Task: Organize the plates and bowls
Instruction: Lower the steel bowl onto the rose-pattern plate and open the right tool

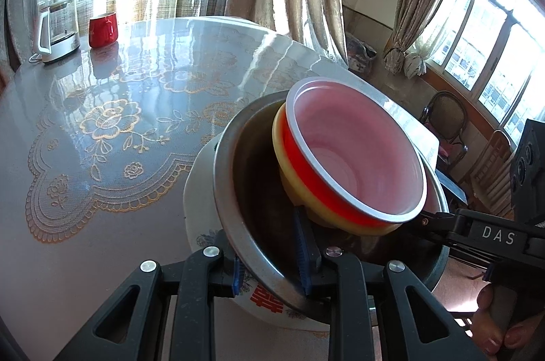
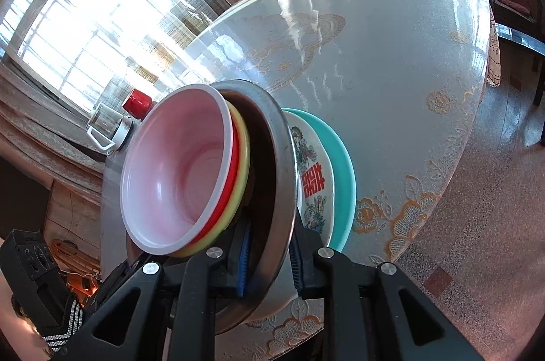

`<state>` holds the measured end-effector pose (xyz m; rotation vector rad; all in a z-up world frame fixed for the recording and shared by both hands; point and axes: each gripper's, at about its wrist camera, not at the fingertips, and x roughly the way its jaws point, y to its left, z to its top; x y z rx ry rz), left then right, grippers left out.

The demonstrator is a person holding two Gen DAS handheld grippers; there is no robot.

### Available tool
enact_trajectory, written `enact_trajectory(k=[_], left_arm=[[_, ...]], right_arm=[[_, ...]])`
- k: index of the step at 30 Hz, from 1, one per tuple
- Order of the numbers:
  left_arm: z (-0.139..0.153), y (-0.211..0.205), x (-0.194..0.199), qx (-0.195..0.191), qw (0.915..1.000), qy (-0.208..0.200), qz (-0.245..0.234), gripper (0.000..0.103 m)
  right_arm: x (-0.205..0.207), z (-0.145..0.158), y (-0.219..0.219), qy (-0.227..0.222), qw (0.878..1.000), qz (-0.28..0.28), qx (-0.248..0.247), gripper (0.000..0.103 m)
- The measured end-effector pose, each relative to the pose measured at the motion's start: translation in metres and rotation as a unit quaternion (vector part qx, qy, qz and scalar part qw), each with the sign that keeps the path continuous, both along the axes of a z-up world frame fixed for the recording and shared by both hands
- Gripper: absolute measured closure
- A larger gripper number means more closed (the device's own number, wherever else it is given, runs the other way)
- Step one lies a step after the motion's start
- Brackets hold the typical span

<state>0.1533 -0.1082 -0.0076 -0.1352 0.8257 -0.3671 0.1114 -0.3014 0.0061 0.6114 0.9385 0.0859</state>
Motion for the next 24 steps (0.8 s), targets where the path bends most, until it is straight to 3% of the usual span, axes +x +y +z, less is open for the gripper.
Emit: enact_trajectory(k=[4,6,9,15,19,24], left_arm=[[0.000,0.004,-0.001,0.007,0.9999,-0.004,0.007,0.076],[0.001,0.008,0.000,0.008,0.9999,-0.007,0.012,0.070],[-0.001,0.012,0.000,-0.003,0.9999,0.005,0.009,0.072],[0.004,0.018,-0.014,0.002,0.9997,-0.014,0.020,0.072],[0.005,0.018,-0.020,0.006,0.9995,-0.022,0.021,0.072],[0.005,0.014,-0.020,0.005,0.9995,-0.023,0.021,0.072]], right_arm=[[-0.001,-0.001,-0.001,0.001,1.000,0.004,0.016,0.078],[-0.003,0.001,0.000,-0.001,1.000,0.003,0.015,0.078],[-0.004,0.004,-0.005,-0.006,1.000,-0.006,0.014,0.076],[-0.004,0.004,-0.005,-0.003,1.000,0.000,0.012,0.076],[-0.004,0.002,0.002,-0.010,1.000,0.004,0.001,0.086],[-0.004,0.002,0.001,-0.018,1.000,-0.003,-0.002,0.088]])
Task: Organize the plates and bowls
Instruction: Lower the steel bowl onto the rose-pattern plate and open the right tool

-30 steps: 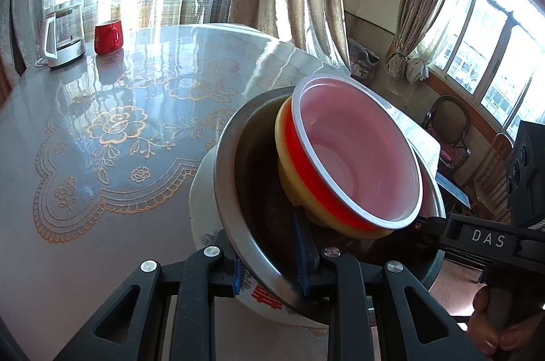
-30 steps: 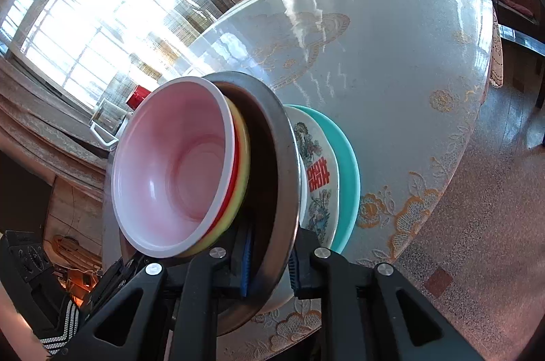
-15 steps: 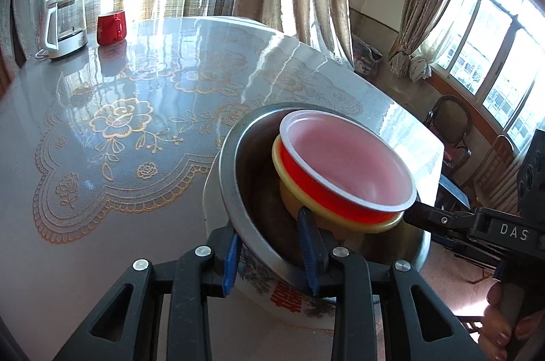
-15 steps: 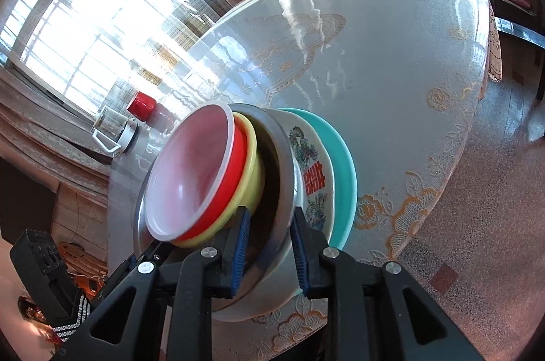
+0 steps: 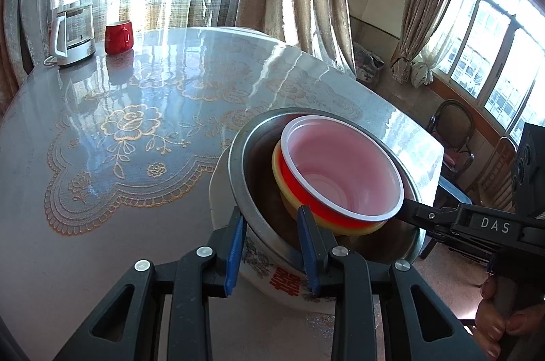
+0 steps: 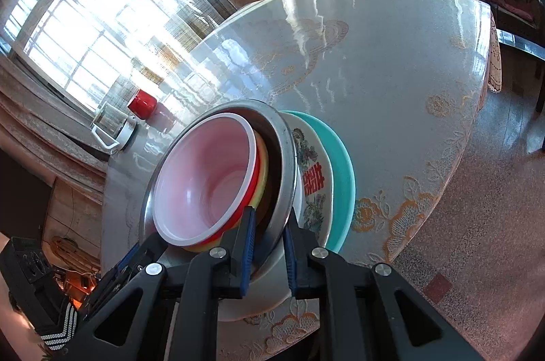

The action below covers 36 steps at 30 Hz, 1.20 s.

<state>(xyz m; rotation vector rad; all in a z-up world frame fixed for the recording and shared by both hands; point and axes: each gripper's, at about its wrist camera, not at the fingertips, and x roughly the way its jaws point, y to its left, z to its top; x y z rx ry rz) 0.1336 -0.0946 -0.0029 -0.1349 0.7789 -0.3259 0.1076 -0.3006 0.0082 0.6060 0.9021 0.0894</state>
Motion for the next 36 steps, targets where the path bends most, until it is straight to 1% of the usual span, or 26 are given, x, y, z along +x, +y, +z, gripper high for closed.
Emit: enact_trajectory(k=[6,10,13,16,22,29,32,33,36], left_arm=[[0.001,-0.001,-0.003,-0.001,1.0000,0.004,0.006,0.072],[0.002,0.000,-0.006,0.001,1.0000,0.006,0.007,0.071],[0.003,0.001,-0.010,0.003,1.0000,0.003,0.008,0.069],[0.005,0.001,-0.013,0.008,0.9999,-0.003,0.009,0.069],[0.013,0.001,-0.026,0.039,0.9987,-0.032,0.010,0.069],[0.015,0.009,-0.033,0.033,0.9988,-0.033,0.015,0.063],[0.015,0.012,-0.034,0.031,0.9989,-0.032,0.018,0.063],[0.014,0.012,-0.035,0.030,0.9989,-0.032,0.019,0.063],[0.014,0.015,-0.036,0.028,0.9990,-0.029,0.021,0.063]], right_arm=[[0.000,-0.001,0.000,-0.001,1.000,0.004,-0.005,0.088],[0.000,-0.003,0.002,0.004,1.000,0.001,0.005,0.085],[0.000,-0.005,0.002,0.006,1.000,-0.003,0.005,0.079],[-0.002,-0.005,0.004,0.005,1.000,-0.004,0.001,0.078],[-0.004,-0.002,0.009,-0.001,1.000,0.002,-0.009,0.077],[-0.006,-0.003,0.015,-0.001,1.000,0.007,-0.020,0.077],[-0.008,-0.001,0.018,-0.008,0.999,0.015,-0.031,0.078],[-0.008,-0.001,0.019,-0.011,0.999,0.020,-0.034,0.081],[-0.009,0.000,0.020,-0.011,0.999,0.018,-0.039,0.080]])
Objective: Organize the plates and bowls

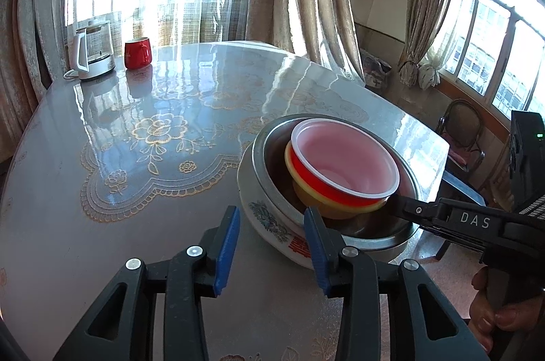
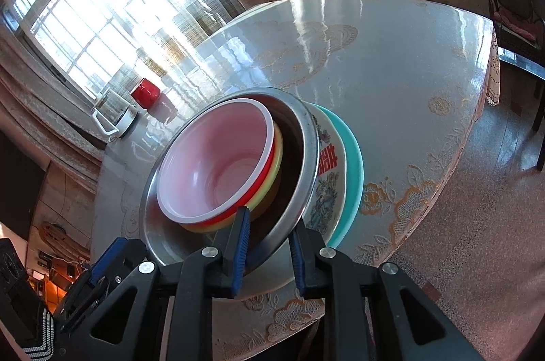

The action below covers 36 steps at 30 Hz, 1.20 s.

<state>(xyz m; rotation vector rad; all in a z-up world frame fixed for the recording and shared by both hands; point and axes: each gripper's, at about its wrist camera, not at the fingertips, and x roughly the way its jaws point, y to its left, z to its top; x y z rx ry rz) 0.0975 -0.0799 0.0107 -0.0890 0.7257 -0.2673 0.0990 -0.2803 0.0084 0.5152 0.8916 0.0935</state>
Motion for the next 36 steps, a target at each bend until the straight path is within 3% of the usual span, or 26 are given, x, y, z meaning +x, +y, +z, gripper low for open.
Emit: enact_trajectory(k=[4,9,13,20,23,26,28,30,36], left_arm=[[-0.003,0.002,-0.003,0.000,1.0000,0.004,0.007,0.053],[-0.005,0.004,-0.007,0.010,0.9998,0.007,0.013,0.049],[-0.009,0.007,-0.009,0.009,0.9997,0.014,0.017,0.037],[-0.010,0.012,-0.025,0.018,0.9994,-0.004,0.030,0.010],[-0.010,0.013,-0.032,0.029,0.9990,-0.014,0.030,0.000],[-0.015,0.014,-0.038,0.045,0.9982,-0.012,0.038,0.000],[-0.020,0.014,-0.040,0.054,0.9977,-0.005,0.040,0.000],[-0.024,0.014,-0.045,0.061,0.9972,-0.005,0.042,0.000],[-0.032,0.017,-0.057,0.059,0.9972,0.010,0.045,0.000]], right_arm=[[0.000,-0.002,-0.003,-0.001,1.000,-0.004,0.008,0.079],[0.001,-0.002,-0.001,0.000,1.000,-0.003,-0.006,0.077],[0.000,-0.001,0.002,-0.007,1.000,0.004,-0.012,0.076],[-0.026,0.010,-0.004,-0.069,0.996,-0.004,-0.047,0.069],[-0.039,0.014,-0.005,-0.094,0.993,-0.015,-0.070,0.062],[-0.052,0.018,-0.002,-0.126,0.987,-0.018,-0.098,0.052],[-0.062,0.018,0.003,-0.144,0.982,-0.016,-0.121,0.035],[-0.070,0.015,0.008,-0.156,0.978,-0.015,-0.135,0.027],[-0.085,0.000,0.024,-0.152,0.972,-0.008,-0.178,0.022]])
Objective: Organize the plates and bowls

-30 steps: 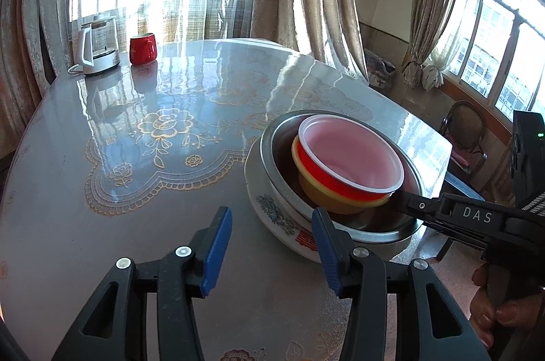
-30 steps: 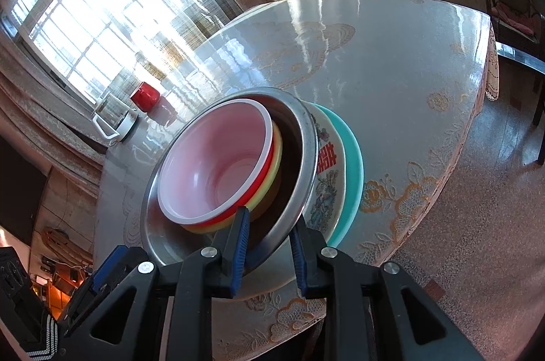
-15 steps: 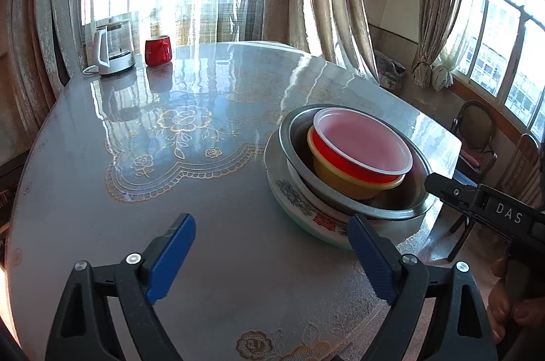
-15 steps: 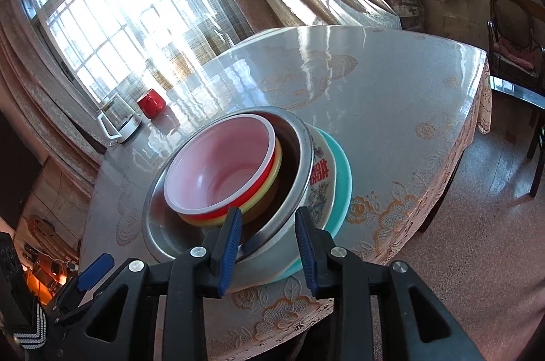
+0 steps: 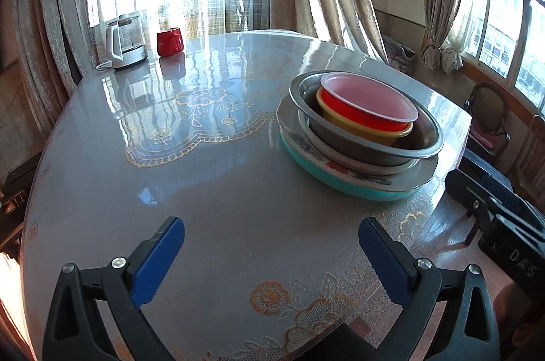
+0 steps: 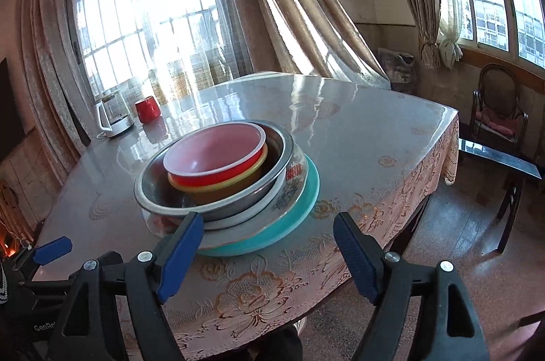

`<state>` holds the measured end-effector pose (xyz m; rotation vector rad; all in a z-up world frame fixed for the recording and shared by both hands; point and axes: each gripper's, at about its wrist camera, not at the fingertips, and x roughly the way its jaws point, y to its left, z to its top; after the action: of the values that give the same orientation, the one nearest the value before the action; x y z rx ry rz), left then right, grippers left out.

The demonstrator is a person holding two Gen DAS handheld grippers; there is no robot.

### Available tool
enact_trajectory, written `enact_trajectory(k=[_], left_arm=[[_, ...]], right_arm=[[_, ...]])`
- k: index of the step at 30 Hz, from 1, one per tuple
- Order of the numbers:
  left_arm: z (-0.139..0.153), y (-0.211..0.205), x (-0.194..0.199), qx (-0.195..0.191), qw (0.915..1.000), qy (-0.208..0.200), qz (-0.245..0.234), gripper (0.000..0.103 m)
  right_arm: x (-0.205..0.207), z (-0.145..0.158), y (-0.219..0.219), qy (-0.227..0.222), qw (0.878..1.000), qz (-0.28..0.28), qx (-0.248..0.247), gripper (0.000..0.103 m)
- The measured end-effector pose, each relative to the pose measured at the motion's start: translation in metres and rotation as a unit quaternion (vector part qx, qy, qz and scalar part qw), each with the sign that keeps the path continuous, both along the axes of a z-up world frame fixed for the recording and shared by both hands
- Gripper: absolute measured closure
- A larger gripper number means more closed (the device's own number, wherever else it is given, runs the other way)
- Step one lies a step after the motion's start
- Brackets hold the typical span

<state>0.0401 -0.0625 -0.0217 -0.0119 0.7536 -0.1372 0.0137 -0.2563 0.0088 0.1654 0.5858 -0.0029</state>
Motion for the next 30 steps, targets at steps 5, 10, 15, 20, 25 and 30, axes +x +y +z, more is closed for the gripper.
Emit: enact_trajectory(k=[5,10,15,20,25,30], left_arm=[[-0.005,0.009,-0.012,-0.018,0.9993,-0.022,0.025,0.000],[-0.003,0.008,-0.019,-0.008,0.9987,-0.041,0.030,0.000],[-0.005,0.008,-0.021,-0.005,0.9986,-0.036,0.037,0.000],[-0.006,0.008,-0.021,0.002,0.9985,-0.035,0.042,0.000],[-0.008,0.005,-0.019,0.017,0.9985,-0.026,0.045,0.000],[-0.009,0.005,-0.019,0.016,0.9984,-0.025,0.047,0.000]], right_arm=[[-0.010,-0.013,0.008,0.017,1.000,0.001,-0.011,0.022],[-0.016,-0.022,0.011,0.031,0.999,0.001,-0.021,0.022],[-0.019,-0.020,0.008,0.027,0.999,-0.006,-0.018,0.022],[-0.018,-0.020,0.007,0.031,0.999,-0.002,-0.011,0.022],[-0.018,-0.019,0.007,0.030,0.999,-0.002,-0.012,0.022],[-0.018,-0.020,0.006,0.031,0.999,-0.003,-0.010,0.022]])
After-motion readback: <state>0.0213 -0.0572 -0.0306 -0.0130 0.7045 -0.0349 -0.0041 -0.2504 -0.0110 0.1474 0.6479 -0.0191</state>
